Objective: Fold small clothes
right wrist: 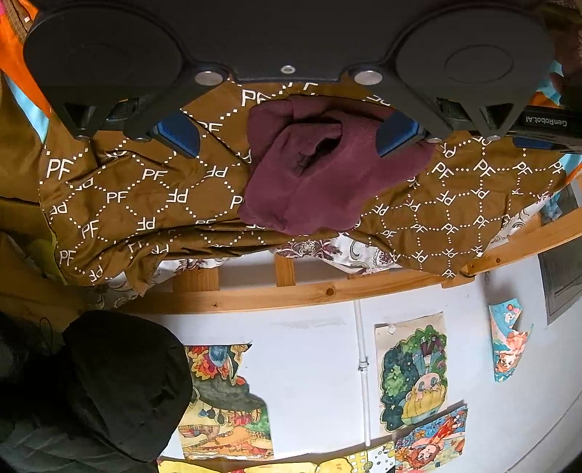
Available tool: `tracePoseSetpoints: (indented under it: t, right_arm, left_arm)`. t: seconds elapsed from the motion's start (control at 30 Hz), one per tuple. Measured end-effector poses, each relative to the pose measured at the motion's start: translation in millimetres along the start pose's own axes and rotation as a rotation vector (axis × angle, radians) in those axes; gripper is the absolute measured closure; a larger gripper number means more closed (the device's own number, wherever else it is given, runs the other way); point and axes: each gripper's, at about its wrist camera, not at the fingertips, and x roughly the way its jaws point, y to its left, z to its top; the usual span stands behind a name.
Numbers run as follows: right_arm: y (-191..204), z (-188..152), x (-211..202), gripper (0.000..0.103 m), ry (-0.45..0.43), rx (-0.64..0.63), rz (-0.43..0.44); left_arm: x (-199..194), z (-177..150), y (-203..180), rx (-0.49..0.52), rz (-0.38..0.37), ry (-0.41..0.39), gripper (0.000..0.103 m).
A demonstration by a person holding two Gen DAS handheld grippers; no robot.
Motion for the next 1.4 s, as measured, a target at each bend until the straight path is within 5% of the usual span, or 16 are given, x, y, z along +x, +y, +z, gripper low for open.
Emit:
tracePoseSetpoints:
  t: [1.4]
  right_arm:
    - [1.7,-1.6,0.3,0.001,0.001,0.008,-0.011]
  left_arm:
    - [-0.7,0.5,1.3,-0.028,-0.014,0.002,0.001]
